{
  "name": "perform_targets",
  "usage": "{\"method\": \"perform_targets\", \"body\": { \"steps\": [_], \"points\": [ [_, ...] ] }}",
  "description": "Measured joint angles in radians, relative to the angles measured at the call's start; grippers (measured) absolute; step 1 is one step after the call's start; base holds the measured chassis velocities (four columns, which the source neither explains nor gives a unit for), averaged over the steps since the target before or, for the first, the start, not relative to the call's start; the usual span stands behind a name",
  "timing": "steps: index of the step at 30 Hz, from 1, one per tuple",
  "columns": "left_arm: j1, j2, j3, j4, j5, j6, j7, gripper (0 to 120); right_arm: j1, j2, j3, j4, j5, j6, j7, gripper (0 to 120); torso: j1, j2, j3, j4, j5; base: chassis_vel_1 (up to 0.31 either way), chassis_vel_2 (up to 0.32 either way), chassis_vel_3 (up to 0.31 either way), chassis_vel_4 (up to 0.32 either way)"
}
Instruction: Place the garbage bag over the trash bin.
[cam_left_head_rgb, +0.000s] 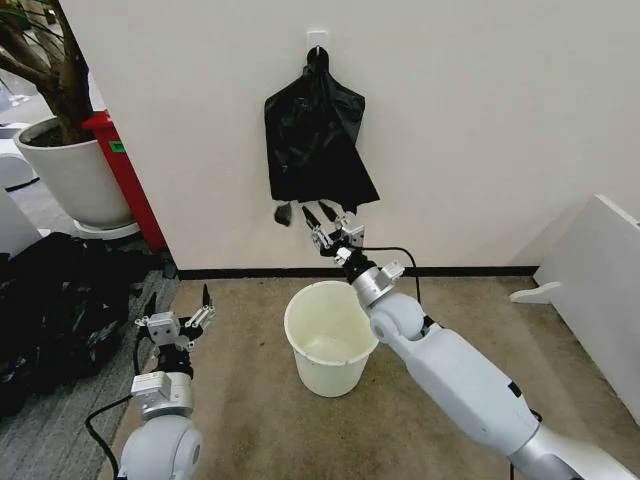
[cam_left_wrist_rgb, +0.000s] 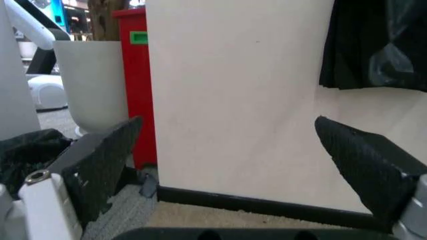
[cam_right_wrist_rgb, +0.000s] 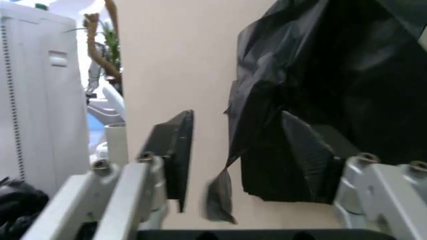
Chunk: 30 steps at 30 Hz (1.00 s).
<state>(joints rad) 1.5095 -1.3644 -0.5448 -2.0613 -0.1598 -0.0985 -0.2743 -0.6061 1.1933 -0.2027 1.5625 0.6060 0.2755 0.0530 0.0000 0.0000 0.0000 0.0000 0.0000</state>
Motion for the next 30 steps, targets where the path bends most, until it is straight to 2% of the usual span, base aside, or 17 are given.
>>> {"method": "perform_targets", "body": {
  "steps": [4, 5, 11, 15, 20, 21, 28, 30],
  "points": [
    [-0.001, 0.004, -0.001, 0.002, 0.001, 0.0, 0.0, 100, 0.06, 0.041, -0.033, -0.035, 0.01, -0.068, 0.094, 71, 0.0, 0.0, 0.0, 0.0, 0.0, 0.0, 0.0, 0.0, 0.0],
    [-0.001, 0.004, -0.001, 0.002, 0.001, 0.0, 0.0, 100, 0.06, 0.041, -0.033, -0.035, 0.01, -0.068, 0.094, 71, 0.0, 0.0, 0.0, 0.0, 0.0, 0.0, 0.0, 0.0, 0.0],
    [-0.003, 0.006, -0.003, 0.008, 0.001, 0.0, -0.001, 100, 0.177, 0.135, -0.06, -0.141, 0.062, -0.137, 0.187, 93, 0.0, 0.0, 0.0, 0.0002, -0.0002, 0.0, 0.0, 0.0, 0.0],
    [-0.006, 0.007, -0.006, 0.011, 0.001, 0.001, -0.004, 100, 0.218, 0.178, -0.062, -0.175, 0.106, -0.171, 0.228, 84, 0.0, 0.0, 0.0, 0.0002, -0.0002, 0.0, 0.0, 0.0, 0.0],
    [-0.014, 0.004, -0.007, 0.017, 0.0, 0.001, -0.007, 100, 0.254, 0.231, -0.062, -0.223, 0.128, -0.203, 0.252, 62, 0.0, 0.0, 0.0, 0.0002, -0.0001, 0.0, 0.0, 0.0, 0.0],
    [-0.014, 0.004, -0.007, 0.017, 0.0, 0.001, -0.007, 100, 0.254, 0.231, -0.062, -0.223, 0.128, -0.203, 0.252, 62, 0.0, 0.0, 0.0, 0.0002, -0.0001, 0.0, 0.0, 0.0, 0.0],
    [-0.026, 0.001, 0.0, 0.027, 0.001, 0.0, -0.007, 100, 0.258, 0.256, -0.062, -0.268, 0.081, -0.266, 0.313, 33, 0.0, 0.0, 0.0, -0.0001, 0.0, 0.0, 0.0, 0.0, 0.0],
    [-0.027, 0.001, 0.001, 0.028, 0.001, 0.0, -0.008, 100, 0.258, 0.259, -0.06, -0.271, 0.079, -0.268, 0.318, 30, 0.0, 0.0, 0.0, 0.0, 0.0, 0.0, 0.0, 0.0, 0.0]
  ]
}}
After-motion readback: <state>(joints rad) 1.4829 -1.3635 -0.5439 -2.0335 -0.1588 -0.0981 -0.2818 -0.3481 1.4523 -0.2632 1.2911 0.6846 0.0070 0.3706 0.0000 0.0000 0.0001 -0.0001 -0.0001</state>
